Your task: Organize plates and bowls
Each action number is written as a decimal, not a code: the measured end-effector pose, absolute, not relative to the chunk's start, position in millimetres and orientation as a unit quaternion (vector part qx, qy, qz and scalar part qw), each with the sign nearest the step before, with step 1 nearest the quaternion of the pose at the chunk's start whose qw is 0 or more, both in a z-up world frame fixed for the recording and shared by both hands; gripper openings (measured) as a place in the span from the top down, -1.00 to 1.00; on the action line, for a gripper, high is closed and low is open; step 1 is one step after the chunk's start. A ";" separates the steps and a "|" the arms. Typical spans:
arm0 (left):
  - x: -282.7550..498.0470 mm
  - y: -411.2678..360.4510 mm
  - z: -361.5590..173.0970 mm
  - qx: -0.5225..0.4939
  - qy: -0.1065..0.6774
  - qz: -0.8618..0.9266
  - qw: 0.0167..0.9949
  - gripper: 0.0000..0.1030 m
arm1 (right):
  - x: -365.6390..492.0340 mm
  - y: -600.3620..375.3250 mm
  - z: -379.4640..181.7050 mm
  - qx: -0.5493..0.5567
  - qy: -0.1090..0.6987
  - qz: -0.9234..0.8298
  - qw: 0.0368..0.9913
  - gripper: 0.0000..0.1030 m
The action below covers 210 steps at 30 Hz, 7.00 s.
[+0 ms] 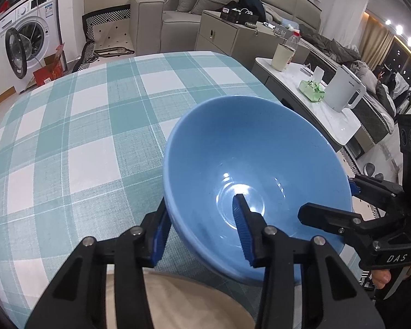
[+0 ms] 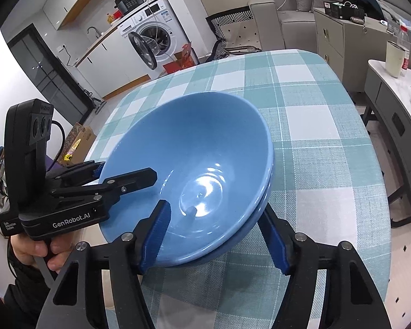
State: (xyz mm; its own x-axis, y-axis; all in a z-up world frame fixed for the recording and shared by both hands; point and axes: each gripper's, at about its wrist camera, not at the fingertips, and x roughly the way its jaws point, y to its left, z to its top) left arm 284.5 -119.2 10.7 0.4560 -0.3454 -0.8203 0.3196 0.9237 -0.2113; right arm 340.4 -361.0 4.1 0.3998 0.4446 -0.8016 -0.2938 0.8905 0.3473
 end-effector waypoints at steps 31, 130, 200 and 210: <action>279.0 -129.9 14.7 0.010 0.481 -0.167 0.860 0.17 | 340.5 -363.0 5.0 0.076 0.503 0.195 0.839 -0.17; 139.3 7.5 34.6 -0.041 0.428 -0.041 0.902 0.16 | 250.2 -216.3 30.2 -0.004 0.488 0.326 0.809 -0.17; 30.6 24.7 27.6 -0.012 0.246 0.007 0.969 -1.00 | 146.0 -291.7 20.3 -0.007 0.254 0.353 0.901 -0.99; 11.3 23.3 13.9 -0.011 0.213 0.014 0.977 -1.00 | 118.0 -284.3 5.8 -0.027 0.213 0.363 0.907 -0.99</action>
